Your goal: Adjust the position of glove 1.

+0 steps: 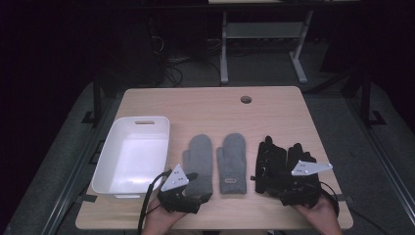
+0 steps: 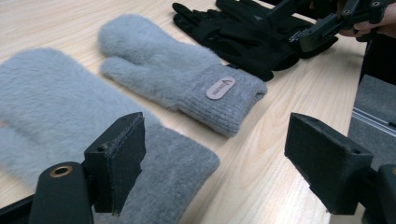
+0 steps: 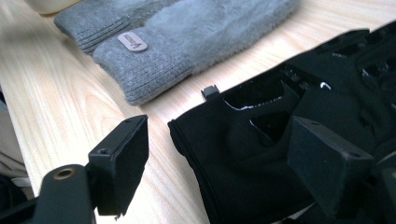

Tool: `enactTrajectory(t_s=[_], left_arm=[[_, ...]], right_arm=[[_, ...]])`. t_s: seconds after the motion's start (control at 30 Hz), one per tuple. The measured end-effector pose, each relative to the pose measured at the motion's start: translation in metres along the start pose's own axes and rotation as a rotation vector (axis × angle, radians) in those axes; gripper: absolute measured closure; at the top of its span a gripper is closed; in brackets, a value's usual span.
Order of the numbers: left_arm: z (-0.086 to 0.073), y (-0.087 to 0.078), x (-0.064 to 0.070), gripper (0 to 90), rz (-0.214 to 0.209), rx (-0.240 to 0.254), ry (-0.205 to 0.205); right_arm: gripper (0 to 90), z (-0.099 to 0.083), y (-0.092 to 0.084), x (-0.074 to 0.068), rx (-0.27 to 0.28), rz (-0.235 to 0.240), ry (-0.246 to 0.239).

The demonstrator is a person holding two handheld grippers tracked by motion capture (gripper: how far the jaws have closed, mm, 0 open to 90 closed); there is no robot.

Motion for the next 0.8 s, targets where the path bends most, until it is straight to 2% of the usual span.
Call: enactTrajectory(t_s=[0.23,0.47,0.57,0.7,0.8], left_arm=[[0.004,0.000,0.001,20.0,0.003,0.008,-0.004],[0.007,-0.001,-0.004,19.8,0.005,0.009,-0.010],[0.007,-0.002,-0.007,19.5,0.014,0.016,-0.010],[0.007,-0.001,-0.007,18.9,0.008,0.014,-0.019],[0.007,0.000,-0.008,18.8,0.008,0.012,-0.018]], right_arm=[[20.6,0.009,-0.003,-0.004,0.013,0.020,-0.020],[19.9,0.024,0.006,-0.008,-0.004,0.051,-0.055],[20.1,0.034,0.017,-0.010,-0.022,0.075,-0.086],[20.2,0.043,0.027,-0.011,-0.036,0.097,-0.086],[20.8,0.054,0.043,-0.013,-0.054,0.128,-0.100]])
Point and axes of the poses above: each handheld gripper's, and its own axes: y roughly forward along the jaws, z roughly out of its top, x roughly to its right, the point moved 5 cm from there along y, roughly forward along the jaws, and after that the axes turned 7 degrees about x, right-handed, at the moved point
